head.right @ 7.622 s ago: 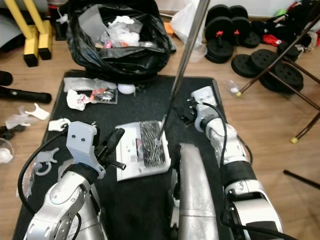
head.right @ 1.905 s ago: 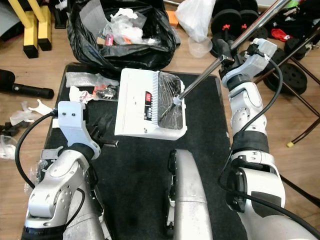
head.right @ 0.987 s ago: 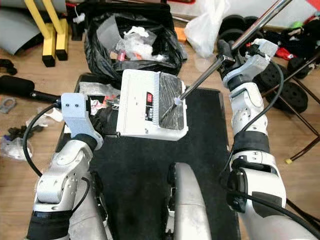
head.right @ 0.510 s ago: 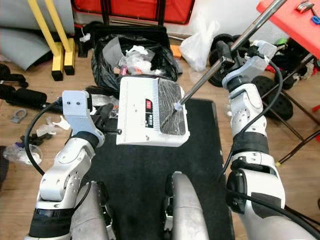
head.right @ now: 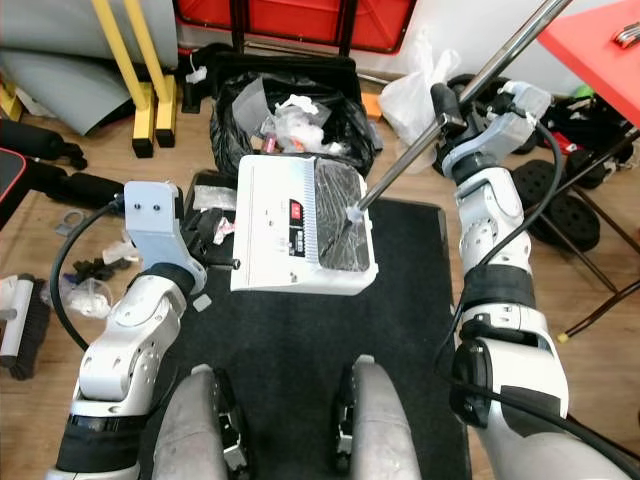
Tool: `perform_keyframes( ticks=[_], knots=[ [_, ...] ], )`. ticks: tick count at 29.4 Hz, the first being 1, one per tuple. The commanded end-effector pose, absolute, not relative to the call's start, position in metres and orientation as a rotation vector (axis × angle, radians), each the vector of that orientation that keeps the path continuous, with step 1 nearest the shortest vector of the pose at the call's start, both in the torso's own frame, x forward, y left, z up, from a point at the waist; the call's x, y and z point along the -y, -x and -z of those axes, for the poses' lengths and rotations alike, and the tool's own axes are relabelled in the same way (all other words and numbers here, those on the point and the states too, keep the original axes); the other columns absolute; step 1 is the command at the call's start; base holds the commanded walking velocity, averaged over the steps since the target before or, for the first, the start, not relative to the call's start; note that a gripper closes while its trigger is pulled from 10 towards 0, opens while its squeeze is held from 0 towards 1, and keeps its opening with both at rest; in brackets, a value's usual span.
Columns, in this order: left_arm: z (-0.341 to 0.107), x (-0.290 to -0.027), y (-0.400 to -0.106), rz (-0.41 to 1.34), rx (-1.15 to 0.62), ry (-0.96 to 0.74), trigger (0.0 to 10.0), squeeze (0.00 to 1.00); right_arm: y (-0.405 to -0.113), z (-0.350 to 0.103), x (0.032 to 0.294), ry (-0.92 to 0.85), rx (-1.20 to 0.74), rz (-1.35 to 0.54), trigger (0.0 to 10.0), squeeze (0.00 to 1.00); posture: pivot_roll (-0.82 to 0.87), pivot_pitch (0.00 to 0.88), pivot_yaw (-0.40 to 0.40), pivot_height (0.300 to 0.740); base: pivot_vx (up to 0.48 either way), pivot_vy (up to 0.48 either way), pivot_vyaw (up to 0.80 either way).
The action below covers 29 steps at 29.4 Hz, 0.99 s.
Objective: Sweep floor
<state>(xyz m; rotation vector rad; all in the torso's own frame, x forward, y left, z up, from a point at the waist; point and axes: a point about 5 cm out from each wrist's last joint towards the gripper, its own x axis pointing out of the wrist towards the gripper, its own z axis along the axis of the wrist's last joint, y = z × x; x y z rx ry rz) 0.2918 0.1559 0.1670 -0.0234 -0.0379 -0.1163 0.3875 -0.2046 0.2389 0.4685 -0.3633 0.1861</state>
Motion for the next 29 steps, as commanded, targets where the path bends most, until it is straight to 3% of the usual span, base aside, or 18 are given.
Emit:
perform_keyframes(
  ticks=[1, 3, 4, 8, 9, 12, 13, 14, 15, 29],
  knots=[
    [-0.163, -0.150, -0.291, 0.164, 0.027, 0.022, 10.0, 0.00, -0.383, -0.250, 0.212, -0.482, 0.451, -0.160, 0.2, 0.00, -0.11, 0.132, -0.175, 0.689, 0.000, 0.000, 0.00],
    [-0.163, -0.150, -0.291, 0.165, 0.028, 0.022, 10.0, 0.00, -0.383, -0.249, 0.211, -0.483, 0.449, -0.156, 0.2, 0.00, -0.11, 0.133, -0.175, 0.694, 0.000, 0.000, 0.00],
    [-0.163, -0.150, -0.291, 0.166, 0.028, 0.020, 10.0, 0.00, -0.383, -0.248, 0.212, -0.484, 0.444, -0.149, 10.0, 0.00, -0.11, 0.133, -0.173, 0.699, 0.000, 0.000, 0.00],
    [-0.163, -0.150, -0.291, 0.167, 0.030, 0.018, 10.0, 0.00, -0.383, -0.247, 0.213, -0.485, 0.439, -0.137, 10.0, 0.00, -0.11, 0.134, -0.172, 0.709, 0.000, 0.000, 0.00],
    [-0.163, -0.151, -0.291, 0.167, 0.030, 0.017, 10.0, 0.00, -0.382, -0.246, 0.212, -0.497, 0.440, -0.143, 0.0, 0.00, -0.11, 0.135, -0.172, 0.714, 0.000, 0.000, 0.00],
    [-0.163, -0.151, -0.291, 0.167, 0.030, 0.017, 10.0, 0.00, -0.382, -0.246, 0.212, -0.499, 0.442, -0.145, 0.0, 0.00, -0.11, 0.135, -0.172, 0.719, 0.000, 0.000, 0.00],
    [-0.163, -0.151, -0.291, 0.166, 0.030, 0.017, 10.0, 0.00, -0.382, -0.245, 0.211, -0.498, 0.436, -0.140, 8.0, 0.00, -0.11, 0.135, -0.172, 0.724, 0.000, 0.000, 0.00],
    [-0.163, -0.151, -0.291, 0.166, 0.030, 0.017, 10.0, 0.00, -0.382, -0.245, 0.211, -0.498, 0.436, -0.140, 8.0, 0.00, -0.11, 0.135, -0.172, 0.724, 0.000, 0.000, 0.00],
    [-0.163, -0.151, -0.291, 0.166, 0.031, 0.018, 10.0, 0.00, -0.382, -0.244, 0.211, -0.497, 0.434, -0.137, 10.0, 0.00, -0.11, 0.135, -0.172, 0.729, 0.000, 0.000, 0.00],
    [-0.164, -0.150, -0.289, 0.203, 0.047, 0.025, 10.0, 0.00, -0.381, -0.239, 0.209, -0.484, 0.406, -0.110, 10.0, 0.00, -0.11, 0.136, -0.169, 0.733, 0.067, 0.000, -0.13]
  ],
)
